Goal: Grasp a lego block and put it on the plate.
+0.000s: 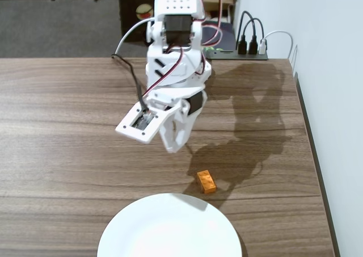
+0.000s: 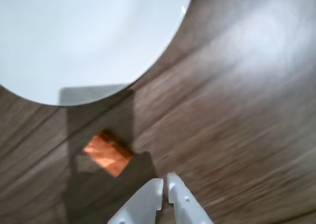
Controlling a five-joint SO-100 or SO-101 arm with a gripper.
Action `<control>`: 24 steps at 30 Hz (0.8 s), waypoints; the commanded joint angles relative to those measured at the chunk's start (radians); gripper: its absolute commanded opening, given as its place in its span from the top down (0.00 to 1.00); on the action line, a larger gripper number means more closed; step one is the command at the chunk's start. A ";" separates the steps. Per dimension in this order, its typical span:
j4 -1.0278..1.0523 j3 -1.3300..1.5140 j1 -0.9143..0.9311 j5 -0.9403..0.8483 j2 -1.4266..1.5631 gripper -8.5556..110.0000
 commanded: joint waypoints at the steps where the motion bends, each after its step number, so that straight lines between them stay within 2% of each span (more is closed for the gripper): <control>1: 0.035 -0.109 -0.009 -0.115 -0.043 0.92; 11: 0.213 -0.417 -0.043 -0.408 -0.253 0.92; 18: 0.311 -0.499 -0.074 -0.595 -0.348 0.92; 21: 0.353 -0.502 -0.075 -0.658 -0.368 0.89; 24: 0.373 -0.502 -0.077 -0.693 -0.382 0.82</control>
